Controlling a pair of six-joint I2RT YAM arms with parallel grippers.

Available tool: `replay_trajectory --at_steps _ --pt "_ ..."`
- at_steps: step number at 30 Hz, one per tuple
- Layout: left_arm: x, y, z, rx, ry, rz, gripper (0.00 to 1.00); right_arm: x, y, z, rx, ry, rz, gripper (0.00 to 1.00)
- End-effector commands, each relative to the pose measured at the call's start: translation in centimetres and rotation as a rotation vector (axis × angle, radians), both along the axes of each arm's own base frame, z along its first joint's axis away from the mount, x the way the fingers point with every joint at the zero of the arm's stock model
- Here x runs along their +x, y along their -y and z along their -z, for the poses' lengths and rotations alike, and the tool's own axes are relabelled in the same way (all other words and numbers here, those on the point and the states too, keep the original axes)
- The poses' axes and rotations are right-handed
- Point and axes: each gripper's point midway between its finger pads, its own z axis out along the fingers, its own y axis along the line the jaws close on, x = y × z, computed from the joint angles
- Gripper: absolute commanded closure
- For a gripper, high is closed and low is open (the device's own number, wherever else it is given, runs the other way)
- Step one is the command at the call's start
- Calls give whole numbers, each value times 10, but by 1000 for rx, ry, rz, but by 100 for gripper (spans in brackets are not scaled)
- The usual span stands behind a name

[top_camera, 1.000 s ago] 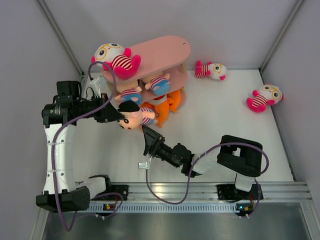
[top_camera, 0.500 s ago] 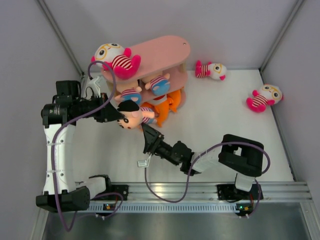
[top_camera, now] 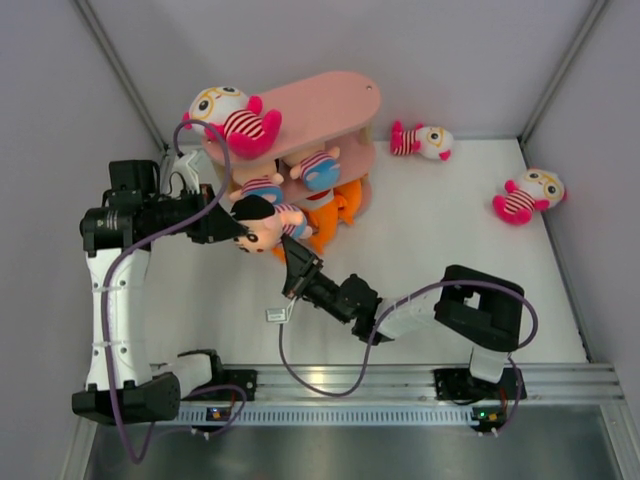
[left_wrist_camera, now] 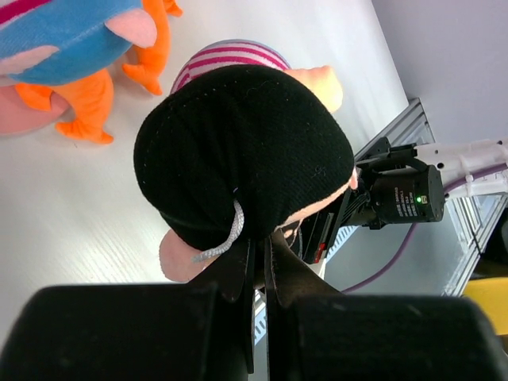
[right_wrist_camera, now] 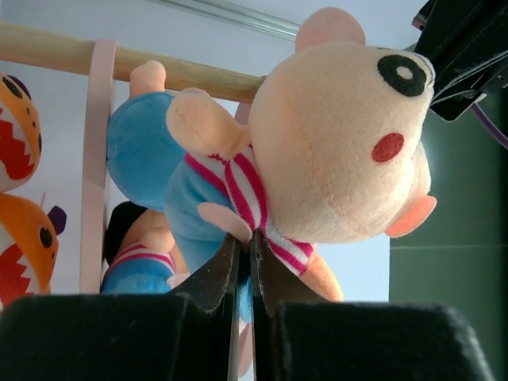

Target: Place and organize the stuffed toys onto the shelf

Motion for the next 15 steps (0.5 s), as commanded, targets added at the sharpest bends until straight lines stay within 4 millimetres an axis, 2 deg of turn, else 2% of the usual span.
replay_trajectory --at_steps 1,5,11,14,15 --pt "-2 2 -17 -7 59 20 100 -26 59 -97 195 316 202 100" --pt "4 1 -19 2 62 14 100 -39 57 -86 175 207 176 100" --pt "12 -2 -18 13 54 0 100 -44 61 -79 166 147 178 100" --pt "15 -4 -18 24 55 -7 99 -52 58 -77 162 119 156 100" --pt "15 -4 -19 25 58 -8 98 -52 54 -70 125 99 158 100"
